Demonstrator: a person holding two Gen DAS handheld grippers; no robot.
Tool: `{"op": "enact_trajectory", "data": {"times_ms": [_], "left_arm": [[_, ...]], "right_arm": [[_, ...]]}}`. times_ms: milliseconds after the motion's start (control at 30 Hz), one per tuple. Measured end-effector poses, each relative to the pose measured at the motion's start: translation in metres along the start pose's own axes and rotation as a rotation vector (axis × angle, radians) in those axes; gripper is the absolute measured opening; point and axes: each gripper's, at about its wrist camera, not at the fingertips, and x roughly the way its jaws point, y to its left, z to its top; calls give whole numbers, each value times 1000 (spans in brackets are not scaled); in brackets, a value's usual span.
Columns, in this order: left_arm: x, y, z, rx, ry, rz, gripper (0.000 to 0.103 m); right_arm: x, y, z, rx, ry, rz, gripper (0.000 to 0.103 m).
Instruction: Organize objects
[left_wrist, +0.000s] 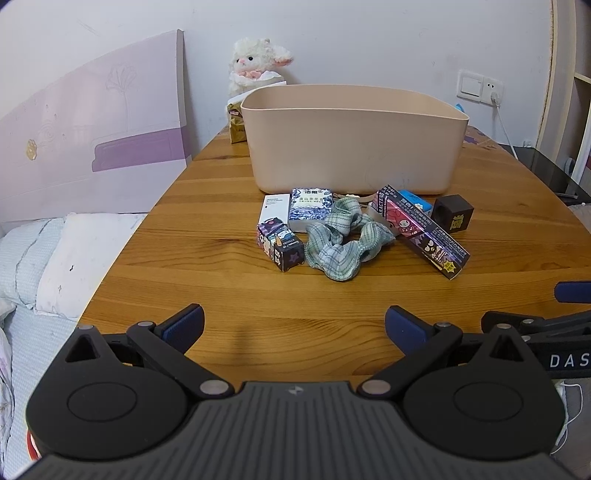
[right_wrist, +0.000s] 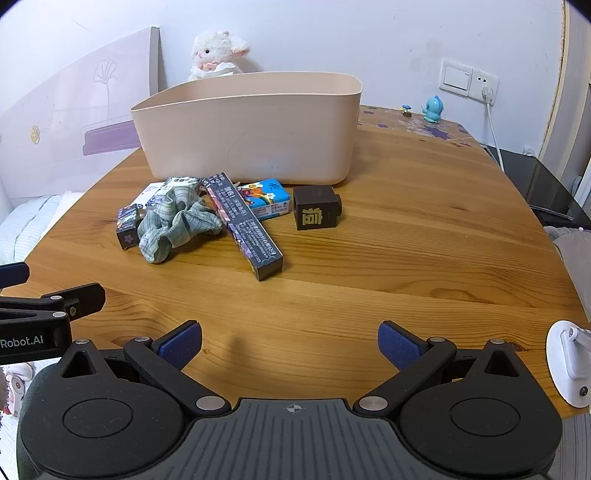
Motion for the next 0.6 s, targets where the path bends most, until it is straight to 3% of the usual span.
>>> {"op": "enact_trajectory", "data": {"times_ms": [600], "left_arm": [[4, 1, 0, -9, 10, 8, 103]], "right_arm": [[4, -2, 3, -6, 1, 6, 103]]}}
